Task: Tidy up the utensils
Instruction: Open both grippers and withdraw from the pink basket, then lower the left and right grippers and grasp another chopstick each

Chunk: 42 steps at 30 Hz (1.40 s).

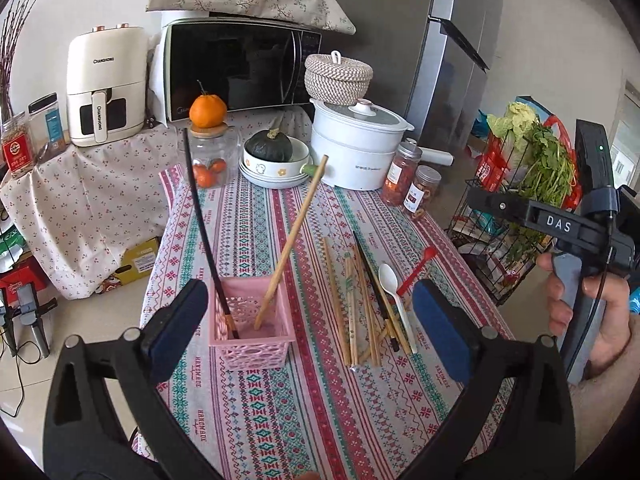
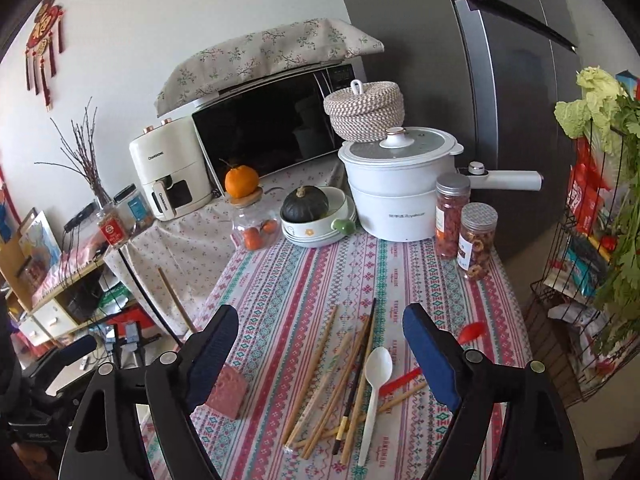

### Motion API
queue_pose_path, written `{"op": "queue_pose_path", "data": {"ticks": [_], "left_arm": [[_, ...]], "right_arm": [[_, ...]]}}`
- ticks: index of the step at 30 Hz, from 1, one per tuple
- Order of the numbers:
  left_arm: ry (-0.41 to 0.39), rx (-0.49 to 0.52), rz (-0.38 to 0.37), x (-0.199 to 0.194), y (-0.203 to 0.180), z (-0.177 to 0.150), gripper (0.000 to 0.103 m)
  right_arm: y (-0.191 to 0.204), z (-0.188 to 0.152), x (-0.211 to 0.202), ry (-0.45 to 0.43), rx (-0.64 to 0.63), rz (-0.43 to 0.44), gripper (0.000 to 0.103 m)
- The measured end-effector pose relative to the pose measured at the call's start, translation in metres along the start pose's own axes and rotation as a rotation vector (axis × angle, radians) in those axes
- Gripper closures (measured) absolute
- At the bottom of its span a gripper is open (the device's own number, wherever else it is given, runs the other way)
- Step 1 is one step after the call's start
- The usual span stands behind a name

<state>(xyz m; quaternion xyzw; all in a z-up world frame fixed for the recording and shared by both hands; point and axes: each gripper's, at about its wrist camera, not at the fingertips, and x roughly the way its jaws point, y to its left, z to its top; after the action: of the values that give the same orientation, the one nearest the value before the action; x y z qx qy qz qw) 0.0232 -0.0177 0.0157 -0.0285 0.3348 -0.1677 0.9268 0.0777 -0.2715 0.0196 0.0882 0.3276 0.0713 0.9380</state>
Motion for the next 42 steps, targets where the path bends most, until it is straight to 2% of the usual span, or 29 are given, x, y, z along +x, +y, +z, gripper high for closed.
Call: {"op": "queue_pose_path", "data": {"ticks": [4, 8, 14, 17, 22, 28, 33, 38, 39, 40, 42], "left_arm": [[0.083, 0.061, -0.016, 0.022, -0.035, 0.002, 0.001], [0.196, 0.078, -0.031, 0.054, -0.064, 0.003, 0.001], [0.345, 0.000, -0.023, 0.122, -0.085, 0.008, 0.003], [0.390, -0.052, 0.029, 0.158, -0.079, 0.012, 0.013], [0.459, -0.152, 0.112, 0.215, -0.057, 0.015, 0.054], [0.488, -0.156, 0.225, 0.264, -0.044, 0.022, 0.072], [0.513, -0.117, 0.274, 0.289, -0.040, 0.024, 0.080], [0.530, -0.093, 0.280, 0.297, -0.039, 0.022, 0.082], [0.534, -0.094, 0.276, 0.297, -0.039, 0.021, 0.085], [0.538, -0.094, 0.270, 0.297, -0.038, 0.021, 0.092], [0.543, -0.083, 0.261, 0.298, -0.039, 0.020, 0.095]], "right_arm": [[-0.037, -0.008, 0.009, 0.078, 0.055, -0.059, 0.017], [-0.067, -0.014, 0.023, 0.160, 0.085, -0.120, 0.017], [-0.110, -0.023, 0.047, 0.279, 0.155, -0.185, 0.017], [-0.129, -0.027, 0.056, 0.322, 0.201, -0.209, 0.017], [-0.147, -0.030, 0.070, 0.364, 0.214, -0.232, 0.017], [-0.158, -0.032, 0.092, 0.415, 0.217, -0.226, 0.017], [-0.166, -0.030, 0.107, 0.438, 0.229, -0.213, 0.017], [-0.178, -0.029, 0.119, 0.445, 0.277, -0.199, 0.017], [-0.180, -0.029, 0.122, 0.450, 0.287, -0.200, 0.017], [-0.182, -0.030, 0.125, 0.455, 0.295, -0.199, 0.017], [-0.182, -0.031, 0.131, 0.463, 0.303, -0.196, 0.017]]}}
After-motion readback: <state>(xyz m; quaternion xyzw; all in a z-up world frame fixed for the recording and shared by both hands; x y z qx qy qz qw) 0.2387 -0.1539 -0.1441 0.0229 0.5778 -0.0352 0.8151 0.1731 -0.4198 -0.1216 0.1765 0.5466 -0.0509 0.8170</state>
